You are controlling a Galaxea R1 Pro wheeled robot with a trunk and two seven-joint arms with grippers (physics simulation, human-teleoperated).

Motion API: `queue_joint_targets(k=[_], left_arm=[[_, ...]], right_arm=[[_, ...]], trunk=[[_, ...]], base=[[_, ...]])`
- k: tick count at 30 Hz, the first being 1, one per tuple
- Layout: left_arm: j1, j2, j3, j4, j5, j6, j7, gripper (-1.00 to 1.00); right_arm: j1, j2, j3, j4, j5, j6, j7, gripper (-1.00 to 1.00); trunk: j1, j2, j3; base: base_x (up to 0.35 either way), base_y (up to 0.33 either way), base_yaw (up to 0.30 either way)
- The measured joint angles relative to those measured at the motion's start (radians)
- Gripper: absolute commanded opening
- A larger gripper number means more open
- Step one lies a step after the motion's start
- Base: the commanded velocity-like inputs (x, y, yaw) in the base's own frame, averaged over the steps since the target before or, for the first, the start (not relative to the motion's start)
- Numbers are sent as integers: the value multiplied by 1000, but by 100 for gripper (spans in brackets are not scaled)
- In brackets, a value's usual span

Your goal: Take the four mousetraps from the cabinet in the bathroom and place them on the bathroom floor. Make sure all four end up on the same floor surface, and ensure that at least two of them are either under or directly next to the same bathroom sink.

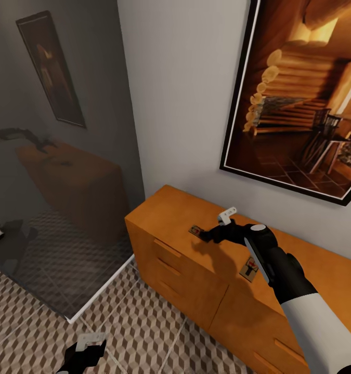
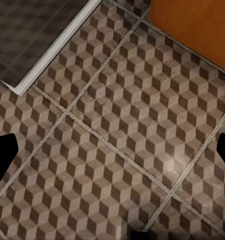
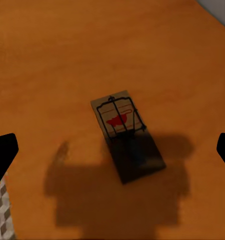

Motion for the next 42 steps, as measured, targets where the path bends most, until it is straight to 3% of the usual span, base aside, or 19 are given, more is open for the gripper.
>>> queue_joint_targets(k=[11,42], left_arm=[[0,0,0,0,0,0,0,100],[0,1,0,0,0,2,0,100]], right_arm=[[0,-3,-4,1,2,-25,112,100],[0,-5,-4,2,2,-49,126,100]], trunk=[[0,0,-13],[0,0,-19]], base=[[0,0,0],[12,-5,0]])
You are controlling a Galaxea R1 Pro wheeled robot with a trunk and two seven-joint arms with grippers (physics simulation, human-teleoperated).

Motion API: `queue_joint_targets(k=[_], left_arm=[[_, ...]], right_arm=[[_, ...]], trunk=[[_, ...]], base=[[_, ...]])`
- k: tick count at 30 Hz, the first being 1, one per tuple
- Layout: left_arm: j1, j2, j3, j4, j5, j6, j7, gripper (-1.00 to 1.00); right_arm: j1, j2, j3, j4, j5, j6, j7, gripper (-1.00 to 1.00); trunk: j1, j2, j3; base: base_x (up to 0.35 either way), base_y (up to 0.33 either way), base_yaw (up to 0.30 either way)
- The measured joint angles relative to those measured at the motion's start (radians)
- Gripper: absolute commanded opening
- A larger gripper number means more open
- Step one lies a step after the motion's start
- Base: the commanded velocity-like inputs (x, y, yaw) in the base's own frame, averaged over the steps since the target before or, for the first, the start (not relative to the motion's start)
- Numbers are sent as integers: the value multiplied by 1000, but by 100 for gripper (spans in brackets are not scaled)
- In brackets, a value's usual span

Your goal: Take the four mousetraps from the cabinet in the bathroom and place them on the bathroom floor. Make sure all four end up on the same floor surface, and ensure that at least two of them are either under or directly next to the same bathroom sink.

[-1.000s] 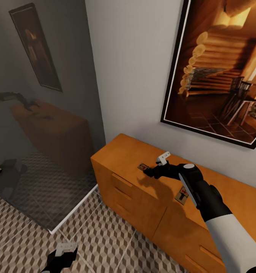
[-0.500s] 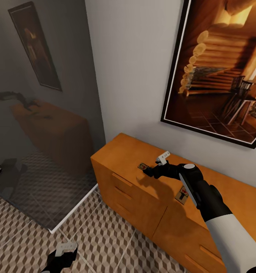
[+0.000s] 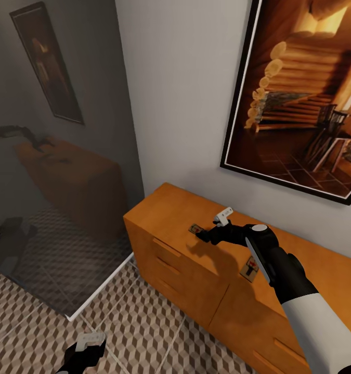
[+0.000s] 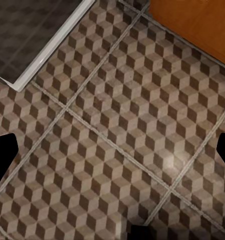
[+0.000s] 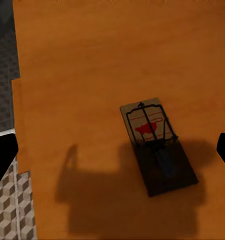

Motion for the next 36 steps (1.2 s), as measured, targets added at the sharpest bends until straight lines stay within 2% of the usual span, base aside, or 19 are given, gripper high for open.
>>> queue_joint_targets(k=[14,36], left_arm=[[0,0,0,0,0,0,0,100],[0,-1,0,0,0,0,0,100]], right_arm=[[0,0,0,0,-1,0,0,100],[0,0,0,1,-1,5,3,100]], trunk=[[0,0,0],[0,0,0]], base=[[129,-65,0],[7,-23,0]])
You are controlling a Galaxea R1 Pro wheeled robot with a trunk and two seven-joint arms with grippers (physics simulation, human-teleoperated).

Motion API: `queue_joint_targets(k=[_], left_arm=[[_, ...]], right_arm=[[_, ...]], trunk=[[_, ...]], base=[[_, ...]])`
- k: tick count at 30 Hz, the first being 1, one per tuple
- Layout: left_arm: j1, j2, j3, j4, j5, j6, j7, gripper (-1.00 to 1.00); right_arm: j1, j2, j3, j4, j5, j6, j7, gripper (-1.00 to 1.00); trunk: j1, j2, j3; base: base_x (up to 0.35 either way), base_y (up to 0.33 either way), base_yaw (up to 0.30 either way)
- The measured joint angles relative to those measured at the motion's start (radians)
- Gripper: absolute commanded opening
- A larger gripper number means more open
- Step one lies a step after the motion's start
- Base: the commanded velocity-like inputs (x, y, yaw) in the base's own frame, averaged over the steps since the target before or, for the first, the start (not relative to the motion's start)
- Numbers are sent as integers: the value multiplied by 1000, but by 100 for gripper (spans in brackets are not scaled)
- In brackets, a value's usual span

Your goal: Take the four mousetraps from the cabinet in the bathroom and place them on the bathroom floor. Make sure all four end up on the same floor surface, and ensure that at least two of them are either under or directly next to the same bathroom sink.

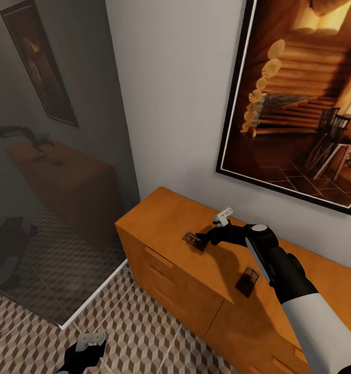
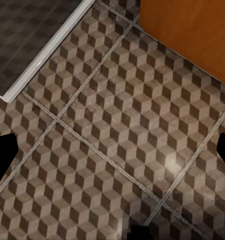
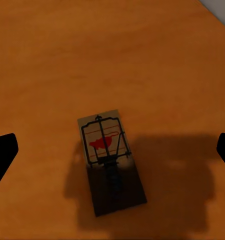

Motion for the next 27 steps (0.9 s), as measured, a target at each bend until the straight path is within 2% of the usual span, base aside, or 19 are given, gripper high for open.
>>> queue_joint_targets(k=[8,18,24,25,27], left_arm=[[0,0,0,0,0,0,0,100],[0,0,0,0,0,0,0,100],[0,1,0,0,0,0,0,100],[0,0,0,0,0,0,1,100],[0,1,0,0,0,0,1,100]], right_arm=[[0,1,0,0,-1,6,36,100],[0,2,-1,0,-14,12,43,100],[0,0,-1,-1,-59,26,46,100],[0,-2,-3,-1,-109,31,49,100],[0,-3,-3,-1,-133,33,50,100]], trunk=[[0,0,0],[0,0,0],[0,0,0],[0,0,0],[0,0,0]], base=[[0,0,0],[0,0,0],[0,0,0],[0,0,0],[0,0,0]])
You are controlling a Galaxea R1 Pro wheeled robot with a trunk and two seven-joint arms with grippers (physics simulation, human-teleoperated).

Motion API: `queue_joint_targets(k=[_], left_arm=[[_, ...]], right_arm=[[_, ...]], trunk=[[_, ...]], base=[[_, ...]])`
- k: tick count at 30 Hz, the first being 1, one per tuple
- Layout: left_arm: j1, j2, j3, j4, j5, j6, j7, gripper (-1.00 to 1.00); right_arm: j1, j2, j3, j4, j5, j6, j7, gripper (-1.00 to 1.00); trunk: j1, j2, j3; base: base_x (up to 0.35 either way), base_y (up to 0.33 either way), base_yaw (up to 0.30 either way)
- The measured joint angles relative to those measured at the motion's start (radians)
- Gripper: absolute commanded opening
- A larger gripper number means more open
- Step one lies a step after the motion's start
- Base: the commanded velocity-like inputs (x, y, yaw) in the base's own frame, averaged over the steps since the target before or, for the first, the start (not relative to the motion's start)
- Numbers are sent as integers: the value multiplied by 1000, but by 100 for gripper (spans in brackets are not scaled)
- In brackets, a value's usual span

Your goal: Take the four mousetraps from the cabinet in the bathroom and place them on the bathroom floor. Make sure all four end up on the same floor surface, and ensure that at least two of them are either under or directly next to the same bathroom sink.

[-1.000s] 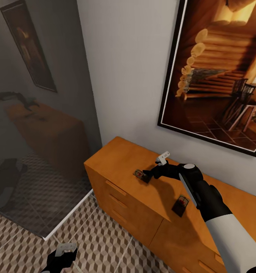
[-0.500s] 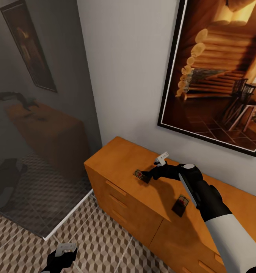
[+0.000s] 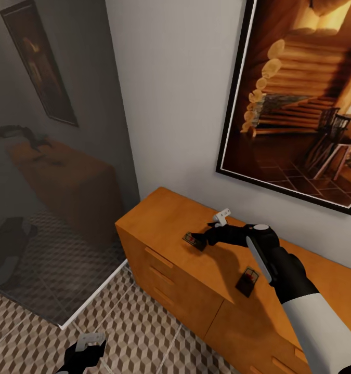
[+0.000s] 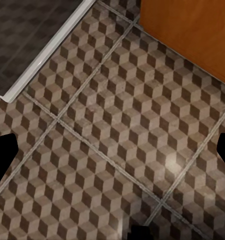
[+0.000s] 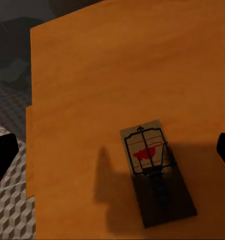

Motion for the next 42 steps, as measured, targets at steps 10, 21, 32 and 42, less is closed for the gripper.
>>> queue_joint_targets(k=[10,21,32,42], left_arm=[[0,1,0,0,0,0,0,100],[0,0,0,0,0,0,0,100],[0,0,0,0,0,0,0,100],[0,1,0,0,0,0,0,100]], right_arm=[[0,-1,1,0,-26,3,1,100],[0,-2,0,1,-21,40,-1,100],[0,-24,0,14,-15,69,-6,100],[0,-52,1,15,17,80,-23,100]], trunk=[[0,0,0],[0,0,0],[0,0,0],[0,0,0]], base=[[0,0,0],[0,0,0],[0,0,0],[0,0,0]])
